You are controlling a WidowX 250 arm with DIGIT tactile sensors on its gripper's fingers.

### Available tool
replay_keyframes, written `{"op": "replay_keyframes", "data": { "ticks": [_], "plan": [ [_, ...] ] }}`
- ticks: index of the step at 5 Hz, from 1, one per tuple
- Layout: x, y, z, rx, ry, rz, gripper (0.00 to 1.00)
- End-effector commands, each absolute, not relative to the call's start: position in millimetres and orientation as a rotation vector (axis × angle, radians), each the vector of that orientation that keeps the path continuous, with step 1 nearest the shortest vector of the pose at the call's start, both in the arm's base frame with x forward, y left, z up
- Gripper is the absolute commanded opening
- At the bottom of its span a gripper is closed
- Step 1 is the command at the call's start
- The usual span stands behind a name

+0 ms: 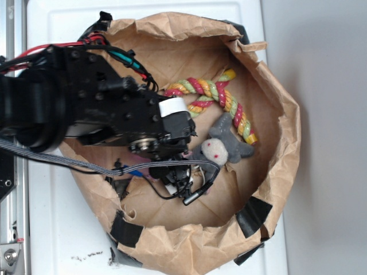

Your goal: Grab the green block.

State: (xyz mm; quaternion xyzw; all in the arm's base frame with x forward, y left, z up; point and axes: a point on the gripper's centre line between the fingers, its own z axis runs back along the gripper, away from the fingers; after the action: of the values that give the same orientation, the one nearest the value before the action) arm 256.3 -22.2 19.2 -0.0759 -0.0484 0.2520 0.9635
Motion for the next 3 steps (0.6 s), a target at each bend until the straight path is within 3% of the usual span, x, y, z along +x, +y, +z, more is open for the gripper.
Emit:
{"op": "replay_keyframes", "data": {
  "ticks": [1,3],
  "plan": [
    [258.8,-26.8,2.3,-0.113,-0.197,0.548,0.0],
    [250.7,-21.1,46.6,-0.108,-0.243,0.563,0.0]
  ]
}}
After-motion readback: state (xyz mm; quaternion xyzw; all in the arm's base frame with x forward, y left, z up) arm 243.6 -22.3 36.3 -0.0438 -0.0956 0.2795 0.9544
